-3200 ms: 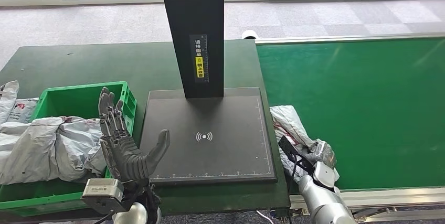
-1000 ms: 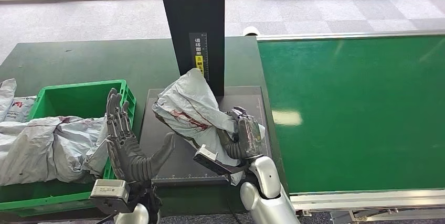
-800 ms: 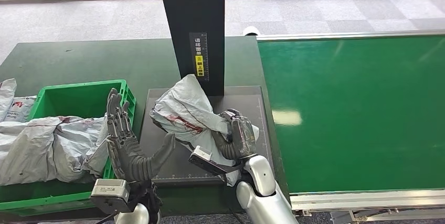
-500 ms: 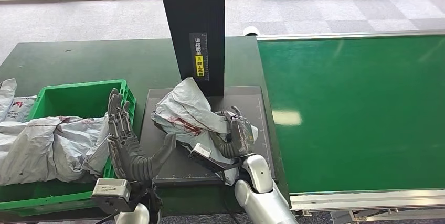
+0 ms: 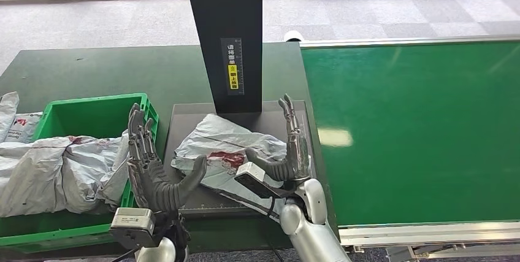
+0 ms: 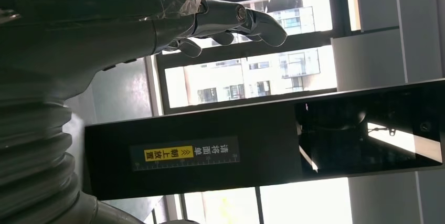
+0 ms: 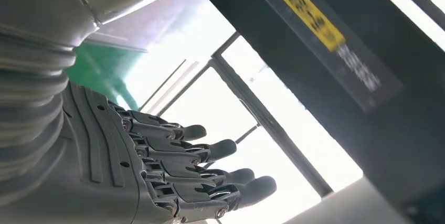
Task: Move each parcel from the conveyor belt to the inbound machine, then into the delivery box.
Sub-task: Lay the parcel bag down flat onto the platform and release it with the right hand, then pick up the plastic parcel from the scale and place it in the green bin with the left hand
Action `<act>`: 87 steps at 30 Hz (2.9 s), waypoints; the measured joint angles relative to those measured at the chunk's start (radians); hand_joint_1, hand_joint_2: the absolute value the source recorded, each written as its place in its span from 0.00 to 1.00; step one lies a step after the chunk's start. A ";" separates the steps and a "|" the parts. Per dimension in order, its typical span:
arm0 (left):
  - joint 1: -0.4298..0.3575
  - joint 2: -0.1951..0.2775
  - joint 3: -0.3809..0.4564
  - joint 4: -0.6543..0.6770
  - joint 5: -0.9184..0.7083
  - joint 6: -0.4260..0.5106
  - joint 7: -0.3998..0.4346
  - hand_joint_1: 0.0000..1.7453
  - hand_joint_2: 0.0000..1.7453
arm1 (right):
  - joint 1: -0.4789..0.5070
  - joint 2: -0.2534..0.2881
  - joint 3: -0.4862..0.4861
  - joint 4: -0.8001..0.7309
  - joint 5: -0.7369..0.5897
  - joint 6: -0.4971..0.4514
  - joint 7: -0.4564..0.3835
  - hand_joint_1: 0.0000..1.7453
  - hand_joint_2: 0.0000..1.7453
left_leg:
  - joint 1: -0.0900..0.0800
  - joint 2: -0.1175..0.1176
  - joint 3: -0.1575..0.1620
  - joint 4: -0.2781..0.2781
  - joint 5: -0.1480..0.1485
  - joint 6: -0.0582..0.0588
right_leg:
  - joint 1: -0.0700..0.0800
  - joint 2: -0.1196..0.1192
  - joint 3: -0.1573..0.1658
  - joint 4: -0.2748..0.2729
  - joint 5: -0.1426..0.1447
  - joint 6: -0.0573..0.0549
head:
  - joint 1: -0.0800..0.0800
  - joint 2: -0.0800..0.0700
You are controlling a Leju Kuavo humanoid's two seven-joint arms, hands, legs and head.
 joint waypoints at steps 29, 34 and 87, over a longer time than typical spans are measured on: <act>-0.021 -0.005 0.000 0.035 -0.033 -0.012 0.000 0.00 1.00 | 0.124 -0.014 -0.094 -0.539 -0.237 0.001 -0.177 0.00 1.00 | -0.001 0.001 0.001 0.000 0.000 0.000 | 0.000 0.002 0.000 0.000 0.000 0.000 | 0.000 0.000; -0.025 -0.007 0.000 0.058 -0.098 -0.031 0.011 0.00 1.00 | 0.166 -0.019 -0.094 -0.664 -0.237 0.001 -0.177 0.00 1.00 | -0.001 0.001 0.001 0.000 0.000 0.000 | 0.000 0.001 0.000 0.000 0.000 0.000 | 0.000 0.000; -0.327 -0.072 -0.013 0.893 -0.835 -0.218 0.561 1.00 1.00 | 0.228 -0.031 -0.019 -0.895 -0.271 0.003 -0.176 0.00 1.00 | -0.001 0.000 0.004 0.000 0.000 0.000 | -0.001 0.000 0.005 0.000 0.001 0.000 | 0.000 0.000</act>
